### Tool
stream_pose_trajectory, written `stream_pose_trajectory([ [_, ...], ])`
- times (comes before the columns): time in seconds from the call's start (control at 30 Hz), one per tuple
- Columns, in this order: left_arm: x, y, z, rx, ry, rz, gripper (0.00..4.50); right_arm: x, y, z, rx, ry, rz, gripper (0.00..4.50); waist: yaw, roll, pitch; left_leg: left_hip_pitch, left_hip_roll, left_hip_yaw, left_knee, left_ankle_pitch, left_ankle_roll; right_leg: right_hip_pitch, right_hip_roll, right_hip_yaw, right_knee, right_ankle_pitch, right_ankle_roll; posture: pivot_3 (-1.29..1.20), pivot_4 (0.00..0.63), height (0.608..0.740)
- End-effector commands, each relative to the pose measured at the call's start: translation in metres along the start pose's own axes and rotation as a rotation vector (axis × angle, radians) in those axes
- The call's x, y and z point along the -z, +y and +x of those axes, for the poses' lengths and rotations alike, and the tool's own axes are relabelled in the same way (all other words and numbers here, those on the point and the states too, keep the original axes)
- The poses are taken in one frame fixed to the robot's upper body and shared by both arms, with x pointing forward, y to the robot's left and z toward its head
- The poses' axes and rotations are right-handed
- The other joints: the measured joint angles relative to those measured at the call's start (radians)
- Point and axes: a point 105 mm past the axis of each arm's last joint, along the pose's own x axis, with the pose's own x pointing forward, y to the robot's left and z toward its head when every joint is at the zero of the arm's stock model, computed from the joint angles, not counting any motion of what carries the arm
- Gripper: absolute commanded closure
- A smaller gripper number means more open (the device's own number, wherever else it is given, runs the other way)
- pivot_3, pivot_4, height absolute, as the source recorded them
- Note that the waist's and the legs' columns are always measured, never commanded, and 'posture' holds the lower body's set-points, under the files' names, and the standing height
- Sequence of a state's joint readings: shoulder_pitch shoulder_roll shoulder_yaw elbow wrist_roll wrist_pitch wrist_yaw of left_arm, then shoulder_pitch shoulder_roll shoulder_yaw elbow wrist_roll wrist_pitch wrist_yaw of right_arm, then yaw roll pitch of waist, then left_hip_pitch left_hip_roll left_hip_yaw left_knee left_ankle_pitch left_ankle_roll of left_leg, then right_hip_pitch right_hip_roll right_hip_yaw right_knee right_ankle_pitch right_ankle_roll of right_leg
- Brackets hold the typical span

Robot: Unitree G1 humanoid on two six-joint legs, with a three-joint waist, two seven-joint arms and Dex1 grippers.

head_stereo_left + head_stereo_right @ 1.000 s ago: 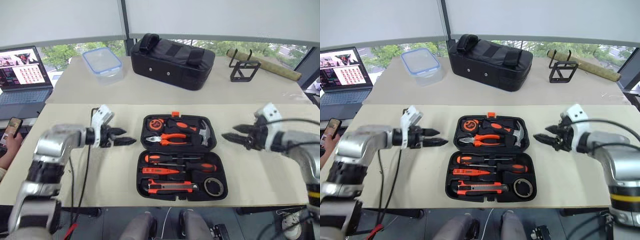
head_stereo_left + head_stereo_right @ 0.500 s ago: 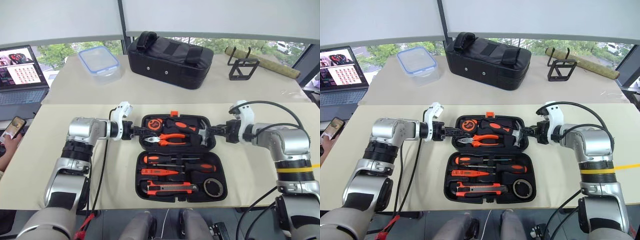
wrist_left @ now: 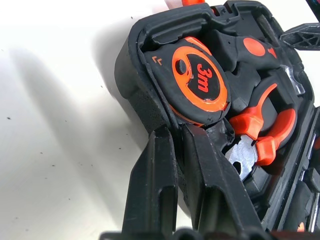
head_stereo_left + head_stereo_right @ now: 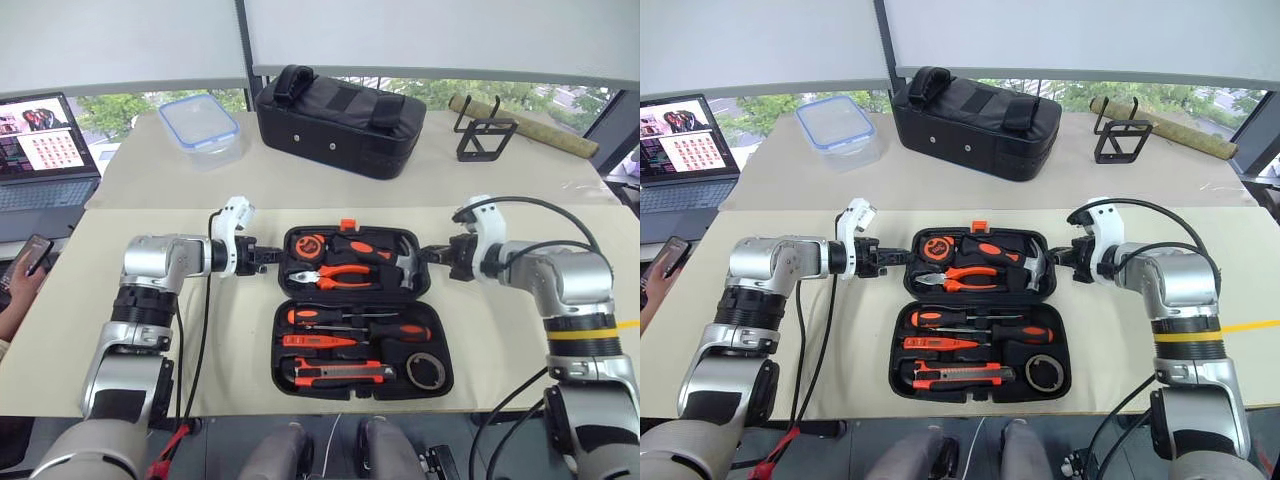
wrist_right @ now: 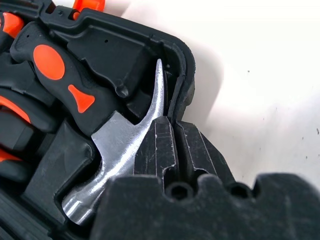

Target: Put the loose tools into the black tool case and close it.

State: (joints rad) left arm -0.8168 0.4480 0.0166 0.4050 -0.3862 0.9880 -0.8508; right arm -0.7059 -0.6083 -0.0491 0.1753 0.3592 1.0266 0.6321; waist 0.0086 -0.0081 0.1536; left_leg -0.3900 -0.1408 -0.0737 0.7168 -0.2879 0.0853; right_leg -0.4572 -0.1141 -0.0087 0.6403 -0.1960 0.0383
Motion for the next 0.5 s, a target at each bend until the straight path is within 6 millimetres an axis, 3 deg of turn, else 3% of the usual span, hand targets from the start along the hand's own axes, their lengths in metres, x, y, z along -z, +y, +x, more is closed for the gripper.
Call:
stream_pose_trajectory([
  [0.03, -0.052, -0.015, 0.006, 0.000, -0.215, 0.163, 4.43, -0.061, 0.014, 0.001, -0.018, -0.234, -0.121, 4.50, 0.001, 0.000, 0.000, 0.000, 0.000, 0.000, 0.000, 0.000, 0.000, 0.000, 0.000, 0.000, 0.000, 0.000, 0.000, 0.00, 0.150, 0.722],
  [0.17, -0.086, -0.016, 0.003, -0.028, -0.373, 0.256, 4.43, -0.094, 0.007, 0.000, 0.062, -0.357, -0.212, 4.50, 0.000, -0.001, 0.001, -0.003, 0.000, 0.000, 0.001, 0.001, -0.001, -0.004, 0.000, 0.000, 0.001, 0.000, 0.000, 0.00, 0.150, 0.722],
  [0.27, -0.096, -0.018, 0.000, -0.033, -0.439, 0.327, 4.43, -0.101, 0.009, -0.003, 0.074, -0.419, -0.313, 4.50, -0.005, 0.000, 0.001, -0.008, 0.000, -0.001, 0.002, 0.001, -0.001, -0.008, 0.000, 0.000, 0.005, 0.000, 0.000, 0.00, 0.150, 0.722],
  [0.33, -0.095, -0.018, -0.001, -0.036, -0.457, 0.372, 4.43, -0.099, 0.012, -0.006, 0.075, -0.458, -0.335, 4.50, -0.009, -0.001, 0.001, -0.011, 0.000, -0.001, 0.003, 0.001, -0.001, -0.012, 0.000, -0.002, 0.006, 0.000, 0.000, 0.00, 0.150, 0.722],
  [0.5, -0.058, -0.014, -0.002, -0.060, -0.408, 0.527, 4.43, -0.075, 0.021, -0.014, 0.086, -0.511, -0.410, 4.50, -0.025, 0.000, 0.000, -0.015, -0.002, -0.003, 0.002, 0.001, -0.001, -0.017, 0.000, -0.005, 0.006, 0.000, 0.000, 0.00, 0.150, 0.722],
])
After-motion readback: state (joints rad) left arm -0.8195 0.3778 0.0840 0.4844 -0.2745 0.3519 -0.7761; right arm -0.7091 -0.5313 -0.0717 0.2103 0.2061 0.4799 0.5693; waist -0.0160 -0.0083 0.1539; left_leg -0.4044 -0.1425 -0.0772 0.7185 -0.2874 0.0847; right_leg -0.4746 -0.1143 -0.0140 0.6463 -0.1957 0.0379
